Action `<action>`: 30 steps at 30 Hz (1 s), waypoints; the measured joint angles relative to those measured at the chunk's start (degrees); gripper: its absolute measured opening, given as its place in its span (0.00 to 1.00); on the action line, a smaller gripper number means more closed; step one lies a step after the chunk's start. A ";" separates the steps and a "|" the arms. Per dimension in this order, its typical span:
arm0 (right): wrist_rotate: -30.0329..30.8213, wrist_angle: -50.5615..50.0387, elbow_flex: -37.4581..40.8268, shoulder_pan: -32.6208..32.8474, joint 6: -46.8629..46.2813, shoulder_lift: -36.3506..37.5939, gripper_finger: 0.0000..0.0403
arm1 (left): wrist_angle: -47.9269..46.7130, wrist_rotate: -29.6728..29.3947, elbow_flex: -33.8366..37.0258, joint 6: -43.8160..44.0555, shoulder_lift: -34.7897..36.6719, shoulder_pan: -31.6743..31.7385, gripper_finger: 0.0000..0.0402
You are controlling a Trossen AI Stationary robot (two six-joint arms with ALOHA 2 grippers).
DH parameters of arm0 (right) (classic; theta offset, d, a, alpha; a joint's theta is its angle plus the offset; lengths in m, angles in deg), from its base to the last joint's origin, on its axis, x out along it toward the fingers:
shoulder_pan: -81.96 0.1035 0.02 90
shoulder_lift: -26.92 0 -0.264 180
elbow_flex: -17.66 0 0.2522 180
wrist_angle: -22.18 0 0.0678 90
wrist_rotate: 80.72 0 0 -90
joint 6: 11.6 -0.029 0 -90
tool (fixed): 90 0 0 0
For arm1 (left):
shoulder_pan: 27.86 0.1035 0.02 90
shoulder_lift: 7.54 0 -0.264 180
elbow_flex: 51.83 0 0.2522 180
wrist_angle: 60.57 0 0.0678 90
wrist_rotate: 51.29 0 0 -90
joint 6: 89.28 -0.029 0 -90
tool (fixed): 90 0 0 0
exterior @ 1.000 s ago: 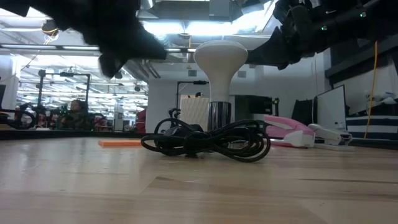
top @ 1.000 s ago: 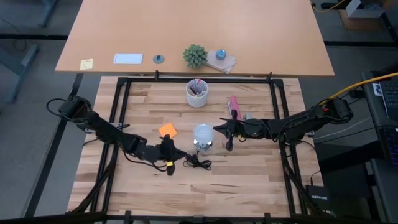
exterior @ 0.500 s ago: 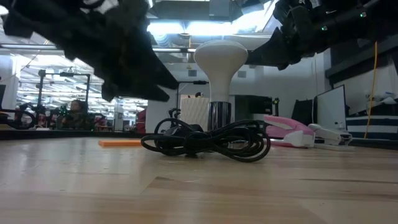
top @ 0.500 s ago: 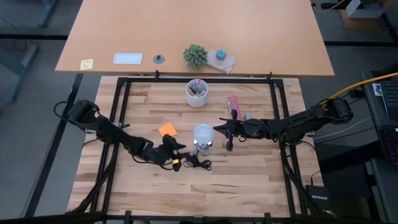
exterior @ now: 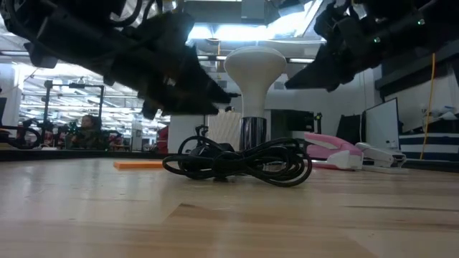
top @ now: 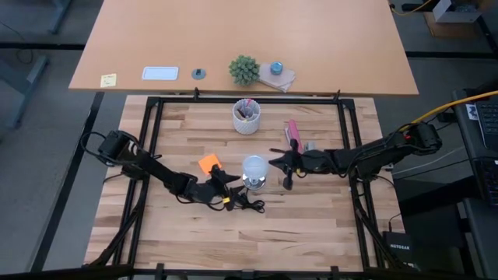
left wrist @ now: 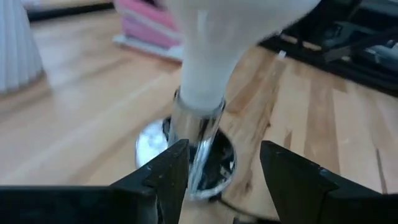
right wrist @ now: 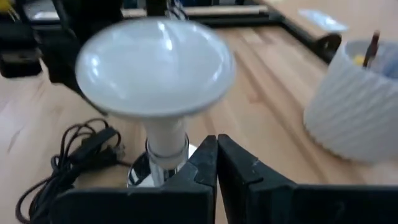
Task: Screw lightbulb
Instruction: Remove the lightbulb from the lamp
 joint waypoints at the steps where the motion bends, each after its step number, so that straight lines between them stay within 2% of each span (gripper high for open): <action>1: -0.35 -0.77 0.00 -0.02 -0.93 0.00 0.03 | 1.08 -0.54 -0.01 -1.69 0.00 0.02 0.47; 8: -5.99 -0.76 0.00 -0.02 -3.03 0.00 0.03 | 5.33 -2.17 -0.04 -9.54 0.00 1.18 0.47; 18: -6.00 -0.78 0.00 -0.02 -4.18 -0.11 0.03 | 7.00 -1.13 -0.08 -10.74 -0.28 4.17 0.46; 22: -5.99 -0.67 0.00 -0.02 -4.18 -0.13 0.03 | 12.45 0.83 -1.04 -13.57 -3.14 4.19 0.46; 30: -5.99 -0.67 0.02 -0.02 -4.18 -0.15 0.03 | 12.63 0.86 -5.51 -15.16 -9.24 4.98 0.46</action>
